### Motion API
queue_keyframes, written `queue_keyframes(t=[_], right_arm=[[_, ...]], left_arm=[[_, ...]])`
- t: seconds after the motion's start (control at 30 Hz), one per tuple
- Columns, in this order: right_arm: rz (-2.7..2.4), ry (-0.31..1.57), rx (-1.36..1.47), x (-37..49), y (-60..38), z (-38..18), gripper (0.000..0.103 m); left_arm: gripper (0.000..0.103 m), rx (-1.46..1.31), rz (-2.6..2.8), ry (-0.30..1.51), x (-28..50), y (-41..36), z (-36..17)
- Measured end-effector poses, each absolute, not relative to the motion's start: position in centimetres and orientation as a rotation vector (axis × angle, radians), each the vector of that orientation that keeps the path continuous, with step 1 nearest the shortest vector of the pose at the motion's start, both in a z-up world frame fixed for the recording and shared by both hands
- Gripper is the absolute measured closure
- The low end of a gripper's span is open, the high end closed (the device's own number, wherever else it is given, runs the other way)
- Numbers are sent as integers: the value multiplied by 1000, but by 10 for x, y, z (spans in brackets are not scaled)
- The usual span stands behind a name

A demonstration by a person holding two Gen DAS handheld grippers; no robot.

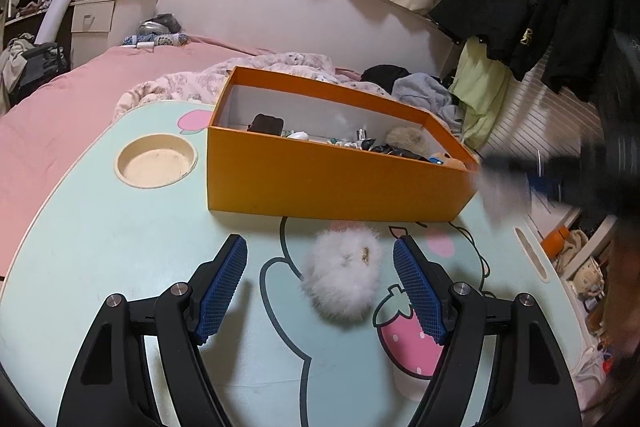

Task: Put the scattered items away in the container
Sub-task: 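Carry the plastic bag out and set it on the table, right gripper, then reach into the box and grasp the black satin pouch with the left gripper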

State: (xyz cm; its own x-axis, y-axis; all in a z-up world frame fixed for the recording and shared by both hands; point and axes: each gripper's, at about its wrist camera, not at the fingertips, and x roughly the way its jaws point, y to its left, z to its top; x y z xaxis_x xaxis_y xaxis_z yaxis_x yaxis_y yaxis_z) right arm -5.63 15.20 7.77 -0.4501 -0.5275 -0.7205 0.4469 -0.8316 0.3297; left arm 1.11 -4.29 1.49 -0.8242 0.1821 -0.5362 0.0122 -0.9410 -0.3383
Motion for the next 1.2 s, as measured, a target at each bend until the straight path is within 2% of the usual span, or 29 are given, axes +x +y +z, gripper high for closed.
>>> queue_keyframes(t=[0.17, 0.2, 0.23, 0.27, 0.3, 0.33, 0.37, 0.5, 0.57, 0.83, 1.0, 1.1, 1.2], right_arm=[[-2306, -92, 1245, -50, 160, 33, 78], [-2326, -74, 1238, -49, 159, 27, 75], [-2340, -59, 1227, -48, 159, 24, 63], [-2360, -43, 1175, -44, 157, 22, 48], [-2368, -27, 1147, -40, 155, 21, 41], [-2371, -9, 1135, -37, 153, 21, 28], [-2377, 4, 1134, -35, 152, 20, 24], [-2429, -7, 1044, -23, 158, 29, 23], [-2451, -32, 1006, -19, 166, 34, 17], [-2621, -186, 1012, 5, 220, 34, 17], [-2793, 3, 1110, 1, 225, 24, 19], [-2771, 95, 1178, -5, 215, 17, 20], [-2762, 157, 1183, -6, 207, 20, 20]], left_arm=[[27, -911, 2875, -492, 10, -40, 15], [27, -911, 2875, -491, 10, -41, 14], [27, -911, 2875, -493, 10, -41, 14], [27, -913, 2874, -497, 10, -41, 14], [27, -915, 2873, -501, 9, -41, 14], [27, -917, 2871, -504, 9, -41, 14], [27, -918, 2871, -505, 9, -41, 13], [27, -918, 2871, -505, 10, -41, 13], [27, -920, 2871, -506, 10, -41, 13], [27, -935, 2866, -503, 7, -40, 13], [27, -924, 2871, -425, 6, -32, 24], [27, -852, 2882, -375, 4, -25, 52], [27, -916, 2844, -307, -20, -13, 84]])
